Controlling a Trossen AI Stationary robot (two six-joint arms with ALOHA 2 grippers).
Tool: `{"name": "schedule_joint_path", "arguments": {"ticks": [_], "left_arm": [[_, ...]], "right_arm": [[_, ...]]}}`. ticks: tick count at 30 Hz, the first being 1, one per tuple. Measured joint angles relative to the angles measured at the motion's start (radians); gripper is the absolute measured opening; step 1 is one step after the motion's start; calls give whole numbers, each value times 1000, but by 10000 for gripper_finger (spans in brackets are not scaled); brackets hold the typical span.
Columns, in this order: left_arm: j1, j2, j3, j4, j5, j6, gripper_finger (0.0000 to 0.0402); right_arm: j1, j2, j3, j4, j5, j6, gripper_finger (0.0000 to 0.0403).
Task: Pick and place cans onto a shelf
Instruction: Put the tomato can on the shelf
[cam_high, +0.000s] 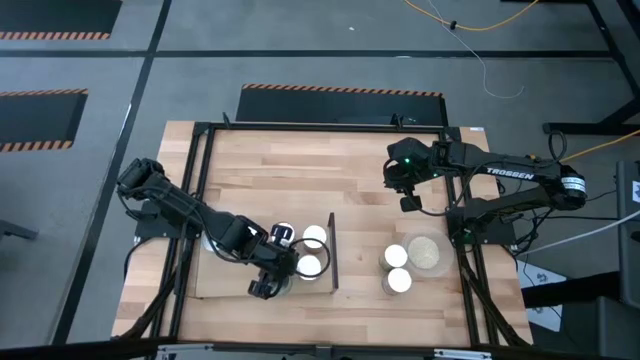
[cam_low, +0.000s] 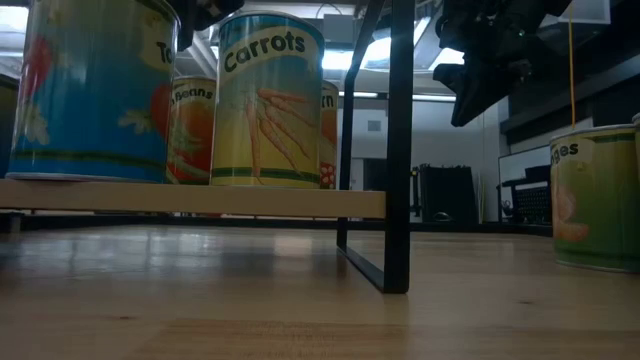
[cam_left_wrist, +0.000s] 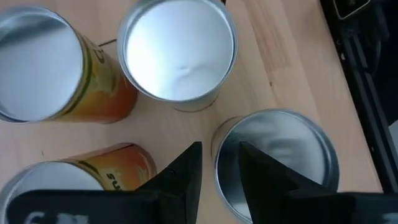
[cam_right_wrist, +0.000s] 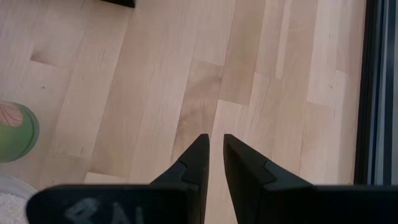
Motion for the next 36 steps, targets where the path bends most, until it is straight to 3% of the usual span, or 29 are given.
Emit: {"name": "schedule_joint_path", "arguments": {"ticks": [17, 30, 36], "left_arm": [[0, -1, 0, -54, 3, -39, 94], [0, -1, 0, -68, -6, -80, 6], [0, -1, 0, -71, -52, -214, 6]], "right_arm": [[0, 0, 0, 2, 0, 0, 53], [0, 0, 0, 3, 0, 0, 53], [0, 0, 0, 3, 0, 0, 53]]}}
